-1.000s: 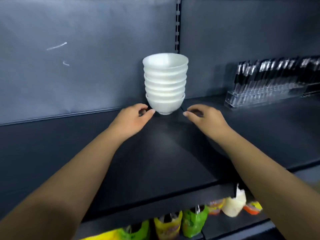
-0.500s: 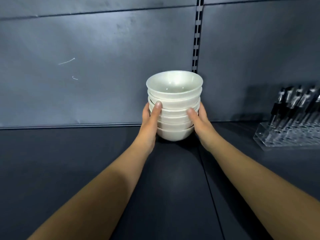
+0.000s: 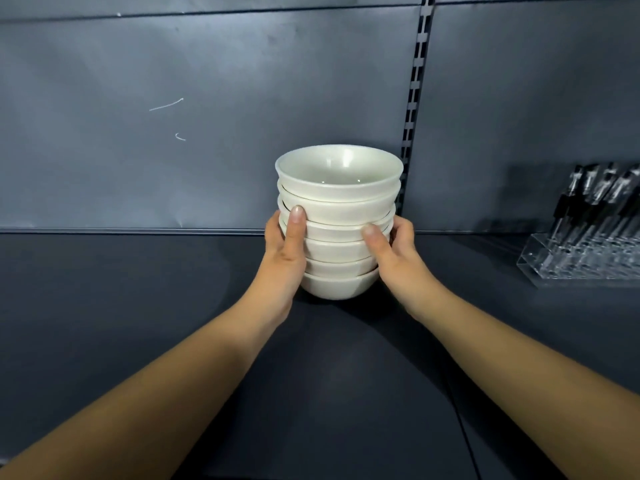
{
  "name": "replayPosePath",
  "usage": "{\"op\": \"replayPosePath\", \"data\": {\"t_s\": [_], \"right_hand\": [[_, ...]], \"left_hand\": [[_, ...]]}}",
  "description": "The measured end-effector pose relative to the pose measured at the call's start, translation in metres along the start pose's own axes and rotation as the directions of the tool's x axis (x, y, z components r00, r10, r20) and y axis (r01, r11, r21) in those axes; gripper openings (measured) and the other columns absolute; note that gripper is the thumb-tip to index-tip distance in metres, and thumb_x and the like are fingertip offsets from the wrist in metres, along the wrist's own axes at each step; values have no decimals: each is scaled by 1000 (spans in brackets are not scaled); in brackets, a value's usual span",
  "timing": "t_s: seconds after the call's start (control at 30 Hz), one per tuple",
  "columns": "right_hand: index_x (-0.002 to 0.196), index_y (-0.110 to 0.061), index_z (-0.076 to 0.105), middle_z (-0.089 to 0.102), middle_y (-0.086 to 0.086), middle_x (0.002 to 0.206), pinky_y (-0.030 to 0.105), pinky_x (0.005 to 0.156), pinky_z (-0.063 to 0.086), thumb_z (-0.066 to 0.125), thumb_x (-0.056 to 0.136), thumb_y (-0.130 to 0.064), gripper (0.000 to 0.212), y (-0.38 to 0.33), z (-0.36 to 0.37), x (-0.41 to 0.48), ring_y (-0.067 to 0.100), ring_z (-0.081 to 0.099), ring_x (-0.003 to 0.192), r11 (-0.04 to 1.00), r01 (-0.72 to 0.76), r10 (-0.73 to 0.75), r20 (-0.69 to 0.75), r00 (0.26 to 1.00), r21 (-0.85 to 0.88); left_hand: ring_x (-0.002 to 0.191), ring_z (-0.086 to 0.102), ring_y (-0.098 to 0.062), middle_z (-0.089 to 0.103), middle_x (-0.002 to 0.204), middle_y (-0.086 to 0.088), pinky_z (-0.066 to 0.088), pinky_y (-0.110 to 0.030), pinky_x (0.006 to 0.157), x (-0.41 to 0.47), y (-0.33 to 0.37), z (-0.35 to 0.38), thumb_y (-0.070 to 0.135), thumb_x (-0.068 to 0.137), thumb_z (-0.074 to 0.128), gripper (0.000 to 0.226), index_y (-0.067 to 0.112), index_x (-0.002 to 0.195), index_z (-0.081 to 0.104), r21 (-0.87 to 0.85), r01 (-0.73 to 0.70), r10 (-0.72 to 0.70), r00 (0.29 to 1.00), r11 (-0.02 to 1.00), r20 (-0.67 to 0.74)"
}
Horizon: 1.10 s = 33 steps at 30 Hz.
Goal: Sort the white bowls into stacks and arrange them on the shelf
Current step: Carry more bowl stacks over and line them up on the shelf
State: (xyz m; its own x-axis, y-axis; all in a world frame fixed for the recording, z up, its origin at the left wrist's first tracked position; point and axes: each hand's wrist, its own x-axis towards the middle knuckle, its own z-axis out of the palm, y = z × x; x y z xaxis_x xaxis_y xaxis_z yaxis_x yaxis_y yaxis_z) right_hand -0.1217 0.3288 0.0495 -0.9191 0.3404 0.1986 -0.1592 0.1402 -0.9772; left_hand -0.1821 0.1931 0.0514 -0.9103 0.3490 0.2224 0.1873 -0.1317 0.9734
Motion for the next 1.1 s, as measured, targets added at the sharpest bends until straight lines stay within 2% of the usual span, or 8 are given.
{"op": "replayPosePath", "data": {"t_s": [0.2, 0.43, 0.63, 0.77, 0.87, 0.97, 1.03, 1.1], "right_hand": [[135, -16, 21, 39, -26, 103, -8, 69, 35, 49, 74, -47, 74, -5, 19, -17, -14, 40, 92, 995, 97, -96, 42, 995, -22], [116, -32, 34, 49, -22, 111, 3, 85, 39, 55, 71, -52, 54, -4, 28, -16, -12, 49, 102, 983, 179, -179, -2, 984, -50], [102, -46, 37, 51, -22, 112, 31, 101, 39, 48, 59, -69, 50, -3, 25, -15, 7, 49, 115, 971, 207, -209, -7, 978, -118], [103, -51, 34, 50, -22, 115, 41, 105, 38, 47, 58, -73, 51, -3, 23, -13, 10, 48, 119, 969, 207, -209, -7, 978, -136], [106, -51, 34, 50, -22, 117, 39, 106, 38, 51, 57, -74, 57, -3, 20, -15, 7, 47, 118, 972, 199, -198, 24, 980, -122], [129, -39, 31, 45, -14, 133, 38, 109, 35, 58, 52, -82, 92, -6, 15, -16, 7, 41, 126, 972, 211, -206, 57, 977, -104], [143, -29, 16, 31, -14, 145, 38, 113, 29, 64, 60, -72, 106, -12, 11, -15, 6, 30, 134, 966, 227, -221, 61, 973, -124], [144, -25, 19, 33, -15, 142, 23, 110, 30, 66, 68, -59, 95, -17, 7, -14, -4, 30, 131, 950, 278, -266, 100, 959, -139]], "left_hand": [[109, 45, 15, 50, 122, 22, 38, -8, 88, -21, -3, -19, 68, 74, 29, 74, 25, 134, 33, 43, -76, 78, 997, 996, -27], [97, 41, 25, 46, 109, 31, 32, 8, 74, -24, -2, -21, 68, 82, 19, 64, 29, 131, 35, 128, -106, 111, 993, 986, -34], [97, 39, 23, 41, 121, 21, 28, 9, 77, -24, 0, -22, 59, 86, 18, 62, 24, 136, 31, 180, -109, 113, 994, 978, -14], [130, 26, -3, 33, 123, 22, 18, -23, 108, -23, -3, -24, 62, 78, 15, 71, 28, 139, 28, 267, -111, 131, 990, 957, -59], [134, 23, -5, 34, 125, 22, 16, -28, 112, -24, -5, -24, 64, 77, 16, 69, 31, 136, 29, 288, -107, 131, 989, 952, -64], [110, 41, 16, 46, 114, 24, 28, -4, 94, -25, 3, -26, 69, 72, 23, 53, 39, 113, 39, 250, -203, 210, 978, 947, -4], [113, 45, 14, 48, 124, 18, 33, -3, 91, -22, 8, -28, 57, 80, 34, 56, 28, 128, 37, 165, -310, 307, 951, 936, 46], [120, 46, 4, 47, 131, 7, 37, -10, 94, -20, 8, -31, 52, 86, 45, 70, 9, 139, 29, 121, -405, 394, 913, 906, 110]]}}
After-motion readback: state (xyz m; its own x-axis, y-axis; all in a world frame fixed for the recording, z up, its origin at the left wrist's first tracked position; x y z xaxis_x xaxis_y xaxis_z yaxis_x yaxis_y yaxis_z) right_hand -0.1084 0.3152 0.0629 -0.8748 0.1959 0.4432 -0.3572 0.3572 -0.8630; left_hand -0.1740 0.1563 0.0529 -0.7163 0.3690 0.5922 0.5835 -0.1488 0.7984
